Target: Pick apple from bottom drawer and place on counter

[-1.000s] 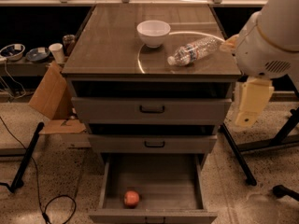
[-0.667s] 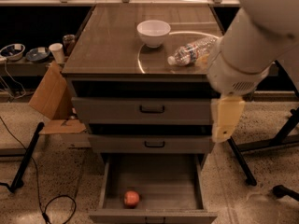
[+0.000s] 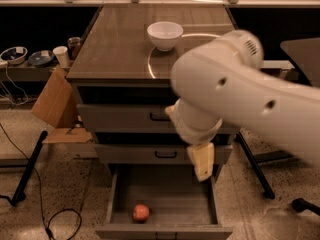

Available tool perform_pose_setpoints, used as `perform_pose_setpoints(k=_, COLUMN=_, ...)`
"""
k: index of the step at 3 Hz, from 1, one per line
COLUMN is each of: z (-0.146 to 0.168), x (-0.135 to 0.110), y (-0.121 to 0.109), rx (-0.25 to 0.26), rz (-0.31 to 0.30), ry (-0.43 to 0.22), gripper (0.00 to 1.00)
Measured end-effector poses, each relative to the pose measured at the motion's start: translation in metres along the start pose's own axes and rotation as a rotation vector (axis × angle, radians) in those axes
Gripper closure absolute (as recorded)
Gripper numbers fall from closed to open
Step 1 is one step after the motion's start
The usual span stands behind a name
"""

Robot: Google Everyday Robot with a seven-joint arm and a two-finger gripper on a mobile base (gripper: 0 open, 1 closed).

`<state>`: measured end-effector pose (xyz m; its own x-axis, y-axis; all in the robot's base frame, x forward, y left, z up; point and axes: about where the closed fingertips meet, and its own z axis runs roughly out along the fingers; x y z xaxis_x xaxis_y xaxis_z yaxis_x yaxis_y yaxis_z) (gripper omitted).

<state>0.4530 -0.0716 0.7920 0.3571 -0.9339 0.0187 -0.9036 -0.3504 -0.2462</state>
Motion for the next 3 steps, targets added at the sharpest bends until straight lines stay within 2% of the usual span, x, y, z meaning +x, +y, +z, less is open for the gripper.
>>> perform_pose_setpoints(k=1, z=0.065, x=-0.032, y=0.012, rx=-0.019, rz=-0.188, ry=0.009, gripper=0.0)
perform_pose_setpoints(k=2, z=0.108, x=-0.054, y=0.017, rx=0.019, rz=-0.322, ry=0.003, gripper=0.0)
perform_pose_setpoints(k=3, z=0.108, x=-0.054, y=0.017, rx=0.019, rz=-0.322, ry=0.003, gripper=0.0)
